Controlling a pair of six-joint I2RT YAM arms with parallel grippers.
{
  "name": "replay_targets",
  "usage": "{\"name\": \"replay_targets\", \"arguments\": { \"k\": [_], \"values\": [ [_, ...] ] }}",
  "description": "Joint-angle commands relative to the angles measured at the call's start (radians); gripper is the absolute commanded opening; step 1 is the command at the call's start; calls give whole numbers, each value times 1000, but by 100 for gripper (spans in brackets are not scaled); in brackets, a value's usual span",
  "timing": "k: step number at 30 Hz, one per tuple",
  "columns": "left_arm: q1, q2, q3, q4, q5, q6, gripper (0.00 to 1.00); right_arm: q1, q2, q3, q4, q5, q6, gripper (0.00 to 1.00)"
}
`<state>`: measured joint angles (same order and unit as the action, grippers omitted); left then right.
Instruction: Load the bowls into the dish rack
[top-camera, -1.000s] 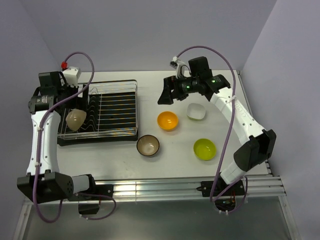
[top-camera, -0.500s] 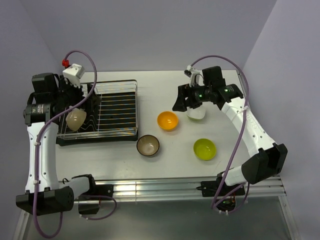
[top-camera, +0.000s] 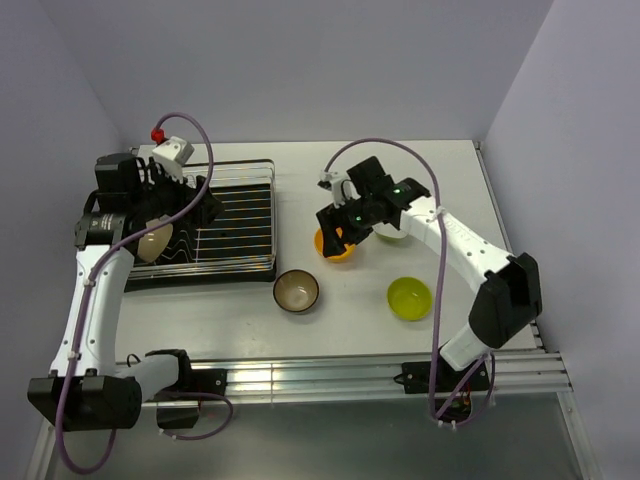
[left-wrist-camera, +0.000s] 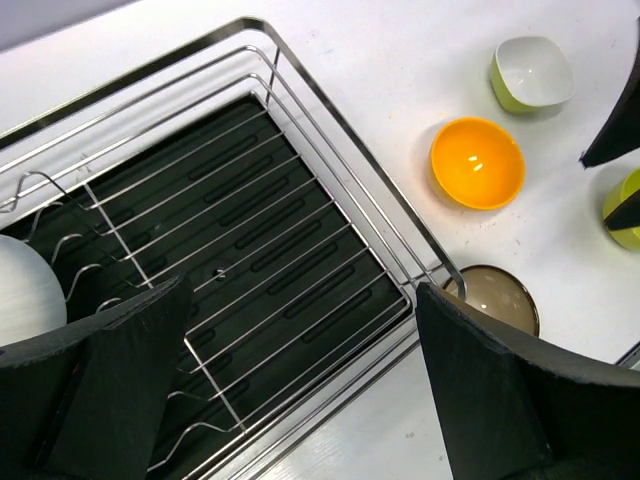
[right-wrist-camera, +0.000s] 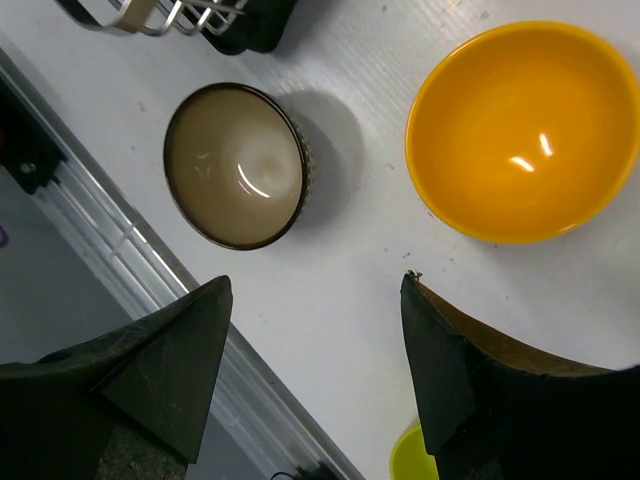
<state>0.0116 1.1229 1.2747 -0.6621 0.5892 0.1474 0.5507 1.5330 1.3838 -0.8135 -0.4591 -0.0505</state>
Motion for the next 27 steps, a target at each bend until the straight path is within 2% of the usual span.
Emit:
{"name": "replay_targets", "arguments": {
  "k": [1, 6, 9, 13, 20, 27],
  "values": [
    [-2, 5, -47, 107, 20, -55, 99, 55, 36, -6, 31, 66, -14, 75],
    [-2, -2, -109, 186, 30, -107, 99, 77, 98, -55, 97, 76, 18, 74],
    [-2, -5, -127, 191, 37, -115, 99, 94, 130, -89, 128, 39, 49, 70],
    [-2, -28, -161, 209, 31, -112, 99, 149, 147, -150, 184, 80, 49, 69],
    [-2, -46, -192, 231, 55, -131, 99, 192, 226, -154, 241, 137, 107, 67],
    [-2, -66, -227, 277, 41, -137, 99, 196, 280, -132, 263, 160, 147, 57]
  ]
}}
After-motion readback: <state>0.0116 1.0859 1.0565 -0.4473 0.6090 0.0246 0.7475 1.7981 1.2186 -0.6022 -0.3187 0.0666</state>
